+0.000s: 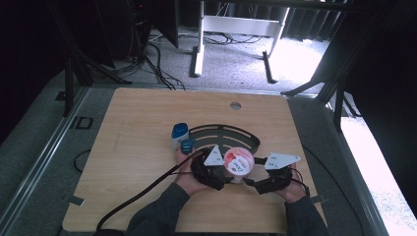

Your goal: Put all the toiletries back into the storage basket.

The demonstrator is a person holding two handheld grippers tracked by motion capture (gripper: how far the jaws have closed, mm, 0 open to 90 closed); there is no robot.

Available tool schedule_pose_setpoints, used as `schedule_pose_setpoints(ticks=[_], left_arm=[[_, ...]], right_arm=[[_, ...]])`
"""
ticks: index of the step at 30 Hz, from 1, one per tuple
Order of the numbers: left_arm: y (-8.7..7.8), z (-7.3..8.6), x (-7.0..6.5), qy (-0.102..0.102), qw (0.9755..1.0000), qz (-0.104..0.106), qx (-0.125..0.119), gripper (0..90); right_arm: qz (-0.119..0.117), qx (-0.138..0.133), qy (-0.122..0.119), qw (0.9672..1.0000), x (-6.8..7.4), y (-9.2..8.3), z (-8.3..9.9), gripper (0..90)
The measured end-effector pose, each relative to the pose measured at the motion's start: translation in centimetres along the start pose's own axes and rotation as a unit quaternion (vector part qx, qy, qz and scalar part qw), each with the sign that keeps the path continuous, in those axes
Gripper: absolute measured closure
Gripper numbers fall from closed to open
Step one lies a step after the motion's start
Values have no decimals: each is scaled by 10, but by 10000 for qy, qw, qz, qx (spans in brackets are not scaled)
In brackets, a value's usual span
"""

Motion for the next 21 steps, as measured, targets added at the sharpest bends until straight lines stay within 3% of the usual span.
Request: schedule_pose_setpoints(ticks=[9, 17, 21], left_arm=[[5, -8, 5, 63, 10000, -46, 43, 209], [8, -13, 15, -44, 9998, -174, -4, 209], [9, -15, 17, 0, 9997, -223, 47, 209]], right_arm=[[33, -1, -14, 10000, -9, -2, -1, 202], [30, -13, -9, 10000, -23, 2, -6, 202], [4, -2, 1, 10000, -27, 4, -6, 202]])
Point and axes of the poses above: each handheld gripper's, and its own axes: y roughly forward along the jaws, z roughly out of its underside, x roughly to its left, the point moved 1 cm from there along y, roughly forward along the jaws, and after that the axes turned 2 degrees about z, right-handed, at the moved point
